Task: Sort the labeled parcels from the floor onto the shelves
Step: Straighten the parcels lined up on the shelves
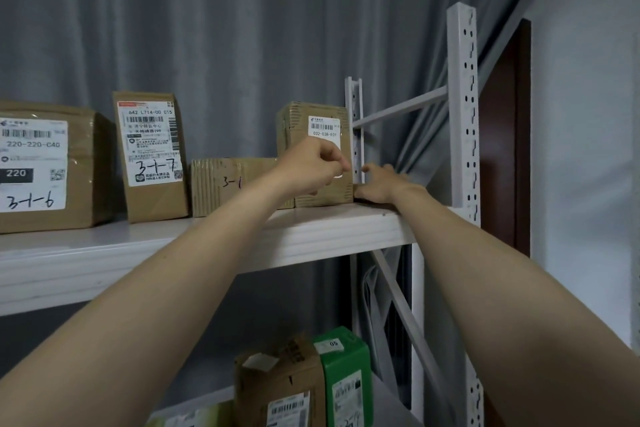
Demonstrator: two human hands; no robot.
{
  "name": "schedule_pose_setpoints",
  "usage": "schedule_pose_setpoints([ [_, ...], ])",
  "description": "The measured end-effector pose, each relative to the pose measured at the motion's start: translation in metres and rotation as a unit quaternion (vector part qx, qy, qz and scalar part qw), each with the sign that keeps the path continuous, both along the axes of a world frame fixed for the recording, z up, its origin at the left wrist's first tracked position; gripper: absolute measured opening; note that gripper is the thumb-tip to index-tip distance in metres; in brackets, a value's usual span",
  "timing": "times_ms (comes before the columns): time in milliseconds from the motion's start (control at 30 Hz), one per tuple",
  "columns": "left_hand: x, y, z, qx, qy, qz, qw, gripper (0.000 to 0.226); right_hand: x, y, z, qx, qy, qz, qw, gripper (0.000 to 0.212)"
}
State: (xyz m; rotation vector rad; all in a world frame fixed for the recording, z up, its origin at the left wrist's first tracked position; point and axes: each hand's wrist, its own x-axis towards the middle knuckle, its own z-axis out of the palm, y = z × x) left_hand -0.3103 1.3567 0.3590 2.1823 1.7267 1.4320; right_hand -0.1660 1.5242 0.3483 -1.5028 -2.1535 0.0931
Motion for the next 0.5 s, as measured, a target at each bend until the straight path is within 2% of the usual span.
schedule_pose_setpoints([
  [67,-0.002,0.004,0.0,-0.006,-0.007,-0.005,1.0,0.021,0.004,0.007,0.001,-0.029,-0.036,-0.027,0.999,0.09],
  [233,-0.005,0.01,-0.005,-0.001,-0.014,-0.019,1.0,0.018,0.006,0.009,0.001,-0.034,-0.06,0.001,0.998,0.06],
  [500,-0.006,0.006,-0.013,0.007,-0.018,-0.032,0.999,0.025,-0.009,-0.012,0.006,-0.04,-0.07,0.009,0.997,0.061],
])
